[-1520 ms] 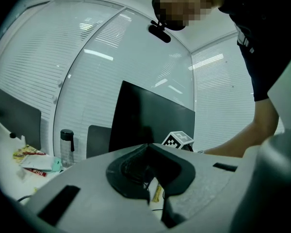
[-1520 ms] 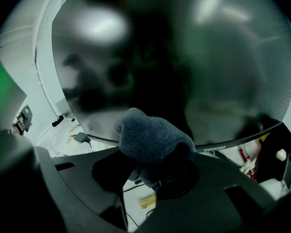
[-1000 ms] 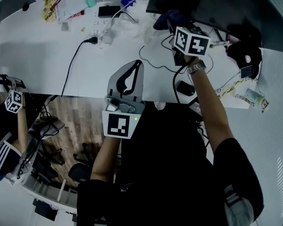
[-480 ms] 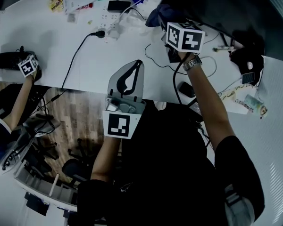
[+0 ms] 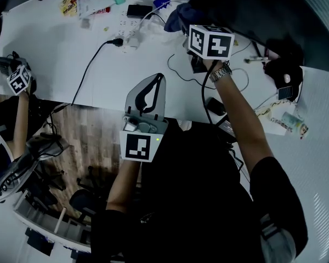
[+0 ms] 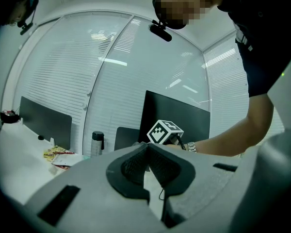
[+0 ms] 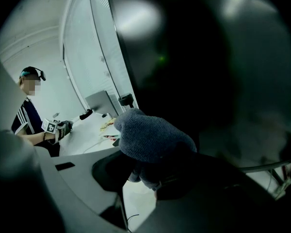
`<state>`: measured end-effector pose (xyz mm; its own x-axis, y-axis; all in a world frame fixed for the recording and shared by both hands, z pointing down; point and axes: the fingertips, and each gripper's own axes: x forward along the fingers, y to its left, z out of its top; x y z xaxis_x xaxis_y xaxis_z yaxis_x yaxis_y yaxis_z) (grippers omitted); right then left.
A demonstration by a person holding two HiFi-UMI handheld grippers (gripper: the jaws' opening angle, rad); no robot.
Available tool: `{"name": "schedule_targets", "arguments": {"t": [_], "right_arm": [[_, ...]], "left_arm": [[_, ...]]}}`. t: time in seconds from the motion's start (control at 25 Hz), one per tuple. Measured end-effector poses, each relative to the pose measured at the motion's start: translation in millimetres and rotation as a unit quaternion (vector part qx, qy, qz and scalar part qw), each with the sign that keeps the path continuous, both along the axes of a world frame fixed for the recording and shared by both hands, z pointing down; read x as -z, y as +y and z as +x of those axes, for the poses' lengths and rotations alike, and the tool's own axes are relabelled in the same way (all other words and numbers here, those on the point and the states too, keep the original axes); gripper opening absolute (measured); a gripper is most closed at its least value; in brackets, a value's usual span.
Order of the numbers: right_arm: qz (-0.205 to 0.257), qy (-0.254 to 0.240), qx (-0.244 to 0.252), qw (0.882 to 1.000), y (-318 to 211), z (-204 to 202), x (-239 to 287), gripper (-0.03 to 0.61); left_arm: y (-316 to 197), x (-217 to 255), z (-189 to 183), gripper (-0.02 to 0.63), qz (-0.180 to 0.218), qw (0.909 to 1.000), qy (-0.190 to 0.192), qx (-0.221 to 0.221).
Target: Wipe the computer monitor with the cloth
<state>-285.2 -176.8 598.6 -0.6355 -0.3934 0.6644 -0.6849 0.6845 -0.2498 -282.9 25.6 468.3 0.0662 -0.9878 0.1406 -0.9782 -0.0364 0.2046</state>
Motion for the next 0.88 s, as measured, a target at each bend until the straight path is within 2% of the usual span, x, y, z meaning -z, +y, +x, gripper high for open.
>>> {"name": "schedule_targets", "arguments": {"t": [0.52, 0.88], "right_arm": [[0.048, -0.019, 0.018, 0.999, -1.6, -6.4, 66.1, 0.127], [0.063, -0.075, 0.023, 0.995, -2.6, -15.6, 133.3, 0.127]], "left_arm": [[3.8, 20.9, 1.6, 0.008, 0.026, 0.9996, -0.006, 0.004], [12.2, 31.0, 7.5, 0.008, 0.031, 0.9994, -0.014, -0.002]]}}
